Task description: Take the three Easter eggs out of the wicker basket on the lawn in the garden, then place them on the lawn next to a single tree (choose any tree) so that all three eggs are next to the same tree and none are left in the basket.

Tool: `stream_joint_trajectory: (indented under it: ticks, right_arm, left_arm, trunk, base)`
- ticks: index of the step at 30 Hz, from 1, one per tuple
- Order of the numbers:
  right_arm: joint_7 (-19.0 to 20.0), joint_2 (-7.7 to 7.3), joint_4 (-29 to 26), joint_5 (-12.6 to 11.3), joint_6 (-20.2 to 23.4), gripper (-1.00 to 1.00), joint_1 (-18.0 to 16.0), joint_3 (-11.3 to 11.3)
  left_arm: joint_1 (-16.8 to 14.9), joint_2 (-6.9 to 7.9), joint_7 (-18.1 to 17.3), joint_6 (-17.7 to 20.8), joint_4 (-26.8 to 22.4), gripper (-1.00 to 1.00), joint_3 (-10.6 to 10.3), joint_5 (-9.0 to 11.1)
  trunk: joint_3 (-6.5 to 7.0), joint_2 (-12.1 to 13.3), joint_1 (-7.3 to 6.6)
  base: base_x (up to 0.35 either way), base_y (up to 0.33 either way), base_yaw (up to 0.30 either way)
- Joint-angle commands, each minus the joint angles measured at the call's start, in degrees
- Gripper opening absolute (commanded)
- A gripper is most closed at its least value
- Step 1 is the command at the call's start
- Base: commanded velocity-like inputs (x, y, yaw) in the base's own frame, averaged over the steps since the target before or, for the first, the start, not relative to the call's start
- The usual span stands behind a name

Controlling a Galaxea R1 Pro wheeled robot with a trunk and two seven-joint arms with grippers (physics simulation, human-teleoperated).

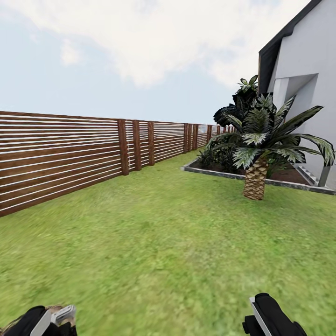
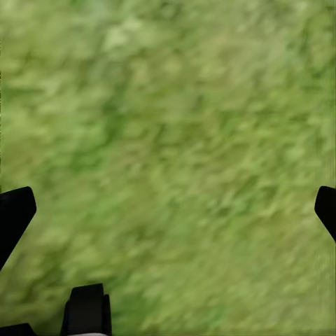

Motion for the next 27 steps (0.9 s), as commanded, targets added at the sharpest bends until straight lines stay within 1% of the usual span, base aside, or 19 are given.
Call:
stream_joint_trajectory:
  ticks: [1,4,23,27]
  right_arm:
    - [0.1,0.01,0.0,0.3,0.3,1.0,0.0,0.1]
    - [0.1,0.02,-0.1,0.3,0.3,1.0,0.0,0.1]
    - [0.1,0.11,0.0,0.3,0.3,1.0,0.0,0.1]
    - [0.1,0.38,0.0,0.3,0.3,1.0,0.0,0.1]
  left_arm:
    - [0.0,-0.03,0.0,-0.4,0.0,1.0,0.3,0.1]
    - [0.0,0.01,-0.1,-0.7,0.1,1.0,0.3,0.1]
    - [0.0,-0.14,-0.1,-0.5,0.4,1.0,0.0,0.1]
    - [0.0,-0.24,-0.1,-0.5,0.4,1.0,0.0,-0.1]
  trunk:
    - [-0.07,0.0,-0.01]
    - [-0.07,0.0,-0.01]
    - [-3.48,-7.7,4.17]
    - [-4.2,-9.3,5.04]
  base:
    - [0.0,0.0,0.0]
    - [0.0,0.0,0.0]
    - [0.0,0.0,0.0]
    - [0.0,0.0,0.0]
